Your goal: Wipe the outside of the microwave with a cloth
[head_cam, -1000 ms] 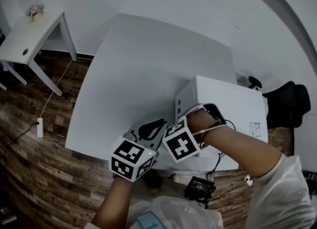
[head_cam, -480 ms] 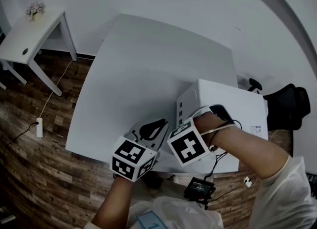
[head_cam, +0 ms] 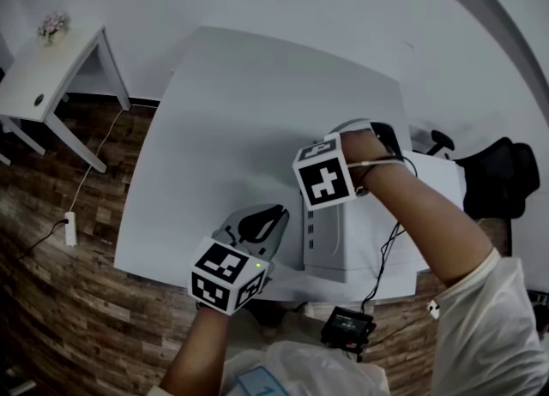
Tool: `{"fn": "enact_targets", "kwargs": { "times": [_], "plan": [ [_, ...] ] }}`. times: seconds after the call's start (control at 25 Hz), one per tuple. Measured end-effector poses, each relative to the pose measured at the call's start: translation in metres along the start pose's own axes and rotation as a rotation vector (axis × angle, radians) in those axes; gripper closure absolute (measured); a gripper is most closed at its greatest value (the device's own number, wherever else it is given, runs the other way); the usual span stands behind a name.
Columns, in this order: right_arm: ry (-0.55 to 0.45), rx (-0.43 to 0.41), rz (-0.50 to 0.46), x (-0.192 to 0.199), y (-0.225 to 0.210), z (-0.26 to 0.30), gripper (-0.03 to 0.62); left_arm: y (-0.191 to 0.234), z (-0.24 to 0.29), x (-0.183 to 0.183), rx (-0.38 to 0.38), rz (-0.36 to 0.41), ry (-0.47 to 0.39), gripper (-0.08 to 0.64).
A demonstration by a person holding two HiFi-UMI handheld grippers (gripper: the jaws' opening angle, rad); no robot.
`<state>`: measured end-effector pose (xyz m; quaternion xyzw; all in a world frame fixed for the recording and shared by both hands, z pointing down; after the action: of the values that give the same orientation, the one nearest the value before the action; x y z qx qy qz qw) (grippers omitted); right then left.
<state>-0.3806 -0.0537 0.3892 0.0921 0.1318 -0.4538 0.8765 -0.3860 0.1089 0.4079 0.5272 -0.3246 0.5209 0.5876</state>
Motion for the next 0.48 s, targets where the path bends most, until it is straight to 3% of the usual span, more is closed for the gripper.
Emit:
{"fn": "enact_targets", "kwargs": {
  "times": [0.2,0.48],
  "plan": [
    [0.000,0.180,0.032,0.007,-0.015,0.003,0.489,-0.003,0.002,0.000,0.007,0.007,0.007,0.541],
    [-0.137,0.071,0.005,-0.002,0.054,-0.012,0.489,-0.012,0.003,-0.001,0.021,0.022,0.005,0.541]
  ]
}}
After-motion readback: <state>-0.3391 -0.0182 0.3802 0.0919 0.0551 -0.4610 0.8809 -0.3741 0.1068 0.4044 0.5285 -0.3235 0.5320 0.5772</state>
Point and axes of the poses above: the fingertips, and each gripper's own axes: z forward along the fingers, y to its left, x out of its underside, the point moved 9 cm from there along -z, backward along the fingers, and after that the axes turned 8 degrees about z, right-handed, at the moved point
